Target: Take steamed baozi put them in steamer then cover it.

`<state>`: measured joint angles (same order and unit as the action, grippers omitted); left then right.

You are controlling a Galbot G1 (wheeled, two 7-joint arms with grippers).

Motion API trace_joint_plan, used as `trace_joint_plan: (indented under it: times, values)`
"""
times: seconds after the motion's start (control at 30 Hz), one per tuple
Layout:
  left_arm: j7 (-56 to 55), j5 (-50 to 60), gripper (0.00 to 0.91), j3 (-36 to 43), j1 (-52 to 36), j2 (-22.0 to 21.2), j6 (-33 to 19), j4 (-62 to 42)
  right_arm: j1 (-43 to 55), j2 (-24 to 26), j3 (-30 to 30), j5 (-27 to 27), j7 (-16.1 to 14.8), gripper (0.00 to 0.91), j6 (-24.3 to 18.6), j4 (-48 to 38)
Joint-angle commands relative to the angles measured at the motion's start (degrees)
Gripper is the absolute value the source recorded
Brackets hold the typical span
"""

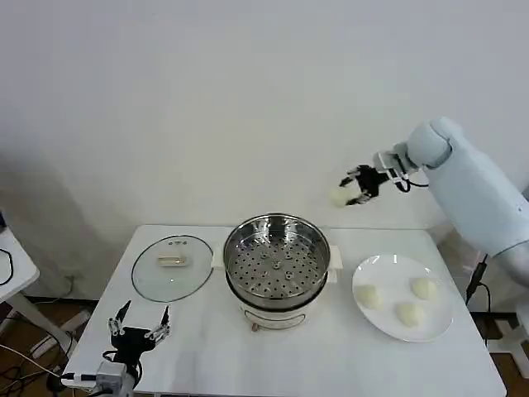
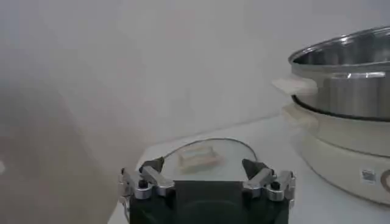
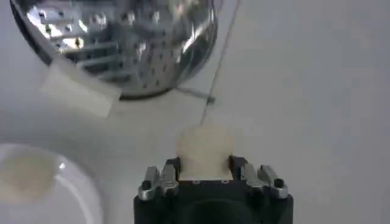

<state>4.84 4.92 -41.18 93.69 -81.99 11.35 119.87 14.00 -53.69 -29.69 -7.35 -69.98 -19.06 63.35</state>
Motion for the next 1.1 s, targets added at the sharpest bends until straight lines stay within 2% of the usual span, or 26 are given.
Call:
trace_joint_plan:
  times: [0.03, 0.13, 0.17, 0.33, 0.43, 0.63, 0.7, 0.8, 1.1]
  values:
    - [-0.06, 0.25, 0.907, -0.27, 0.32, -0.31, 0.00, -0.01, 6.48, -0.43, -14.69, 4.13, 4.54, 0.564, -13.13, 6.88]
    - [-0.01, 0.27, 0.907, -0.16, 0.14, -0.65, 0.02, -0.10, 6.48, -2.32, -15.07, -1.65, 5.49, 0.564, -16.10, 7.08]
    - [-0.03, 0.28, 0.907, -0.17, 0.09, -0.68, 0.02, -0.15, 6.48, -2.40, -15.09, -2.51, 5.75, 0.564, -16.37, 7.27]
    - [-0.13, 0.22, 0.907, -0.35, 0.22, -0.80, -0.06, -0.41, 7.07, -5.32, -15.66, -13.25, 5.63, 0.564, -18.92, 10.16]
    - [-0.15, 0.27, 0.907, -0.42, 0.41, -0.82, -0.10, -0.53, 7.19, -6.96, -15.31, -22.31, 7.85, 0.564, -22.02, 11.19]
    - [-0.12, 0.41, 0.907, -0.32, 0.22, -0.94, -0.08, -1.09, 7.62, -9.17, -17.41, -21.55, 7.92, 0.564, -24.01, 10.06]
    - [-0.02, 0.30, 0.907, -0.31, 0.13, -1.03, -0.06, -1.02, 7.76, -9.44, -18.55, -21.24, 6.20, 0.564, -23.57, 10.40]
    - [-0.06, 0.11, 0.907, -0.27, -0.13, -0.89, -0.08, -1.67, 8.08, -10.72, -20.18, -20.98, 6.00, 0.564, -23.62, 8.82]
    - [0.14, -0.36, 0.907, -0.59, 0.11, -0.70, 0.03, -1.56, 3.76, -16.54, -17.52, -24.16, 5.23, 0.564, -26.12, 0.48]
